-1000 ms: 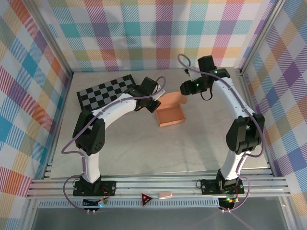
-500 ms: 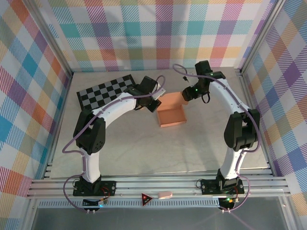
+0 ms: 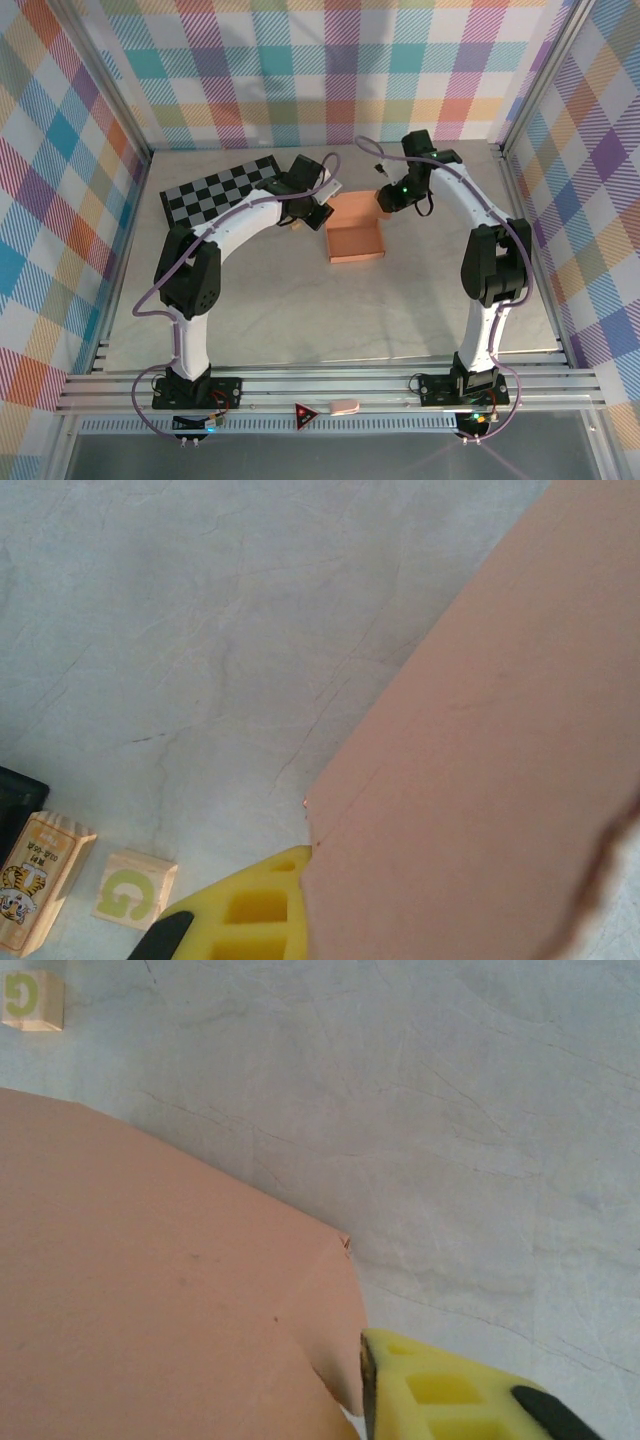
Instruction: Fold the paper box
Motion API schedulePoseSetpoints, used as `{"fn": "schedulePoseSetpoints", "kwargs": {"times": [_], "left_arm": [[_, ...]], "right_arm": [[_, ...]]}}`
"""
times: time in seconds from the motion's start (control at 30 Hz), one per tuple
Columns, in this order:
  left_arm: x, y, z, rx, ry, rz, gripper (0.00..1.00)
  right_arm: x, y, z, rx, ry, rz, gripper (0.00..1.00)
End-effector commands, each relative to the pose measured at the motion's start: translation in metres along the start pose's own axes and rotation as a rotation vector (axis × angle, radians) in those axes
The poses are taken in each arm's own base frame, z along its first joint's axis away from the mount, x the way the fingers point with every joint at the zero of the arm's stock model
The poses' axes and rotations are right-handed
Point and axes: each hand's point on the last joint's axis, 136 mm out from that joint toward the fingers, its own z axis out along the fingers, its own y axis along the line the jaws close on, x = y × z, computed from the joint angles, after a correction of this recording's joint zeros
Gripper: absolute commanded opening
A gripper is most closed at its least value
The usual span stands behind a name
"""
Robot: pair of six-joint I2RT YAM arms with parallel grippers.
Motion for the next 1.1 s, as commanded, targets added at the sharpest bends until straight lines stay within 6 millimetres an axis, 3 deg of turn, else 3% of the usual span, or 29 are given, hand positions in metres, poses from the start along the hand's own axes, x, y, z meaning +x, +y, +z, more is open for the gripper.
{"fn": "schedulePoseSetpoints", "kwargs": {"times": [0.0, 0.2, 0.4, 0.53, 0.73, 1.07], "left_arm": [[-0.006, 0.005, -0.003, 0.002, -0.007, -0.022, 0.05], [-0.017, 0.01, -0.008, -0.024, -0.03, -0.057, 0.12], [-0.013, 0.009, -0.006, -0.014, -0.008, -0.121, 0.07], [-0.013, 0.015, -0.004, -0.058, 0.007, -0.224, 0.0], [-0.02, 0.022, -0.003, -0.139, 0.0, -0.306, 0.0], [-0.024, 0.022, 0.004, -0.139, 0.005, -0.39, 0.0]], "right_arm": [[-0.009, 0.01, -0.011, -0.012, -0.038, -0.028, 0.2], [-0.003, 0.007, -0.004, 0.036, 0.006, -0.025, 0.1], [-0.007, 0.006, -0.003, 0.085, -0.007, 0.006, 0.0], [-0.017, 0.009, -0.005, 0.136, -0.033, 0.059, 0.0], [-0.031, 0.014, -0.014, 0.184, -0.112, 0.21, 0.0], [-0.036, 0.015, -0.018, 0.219, -0.143, 0.359, 0.0]]}}
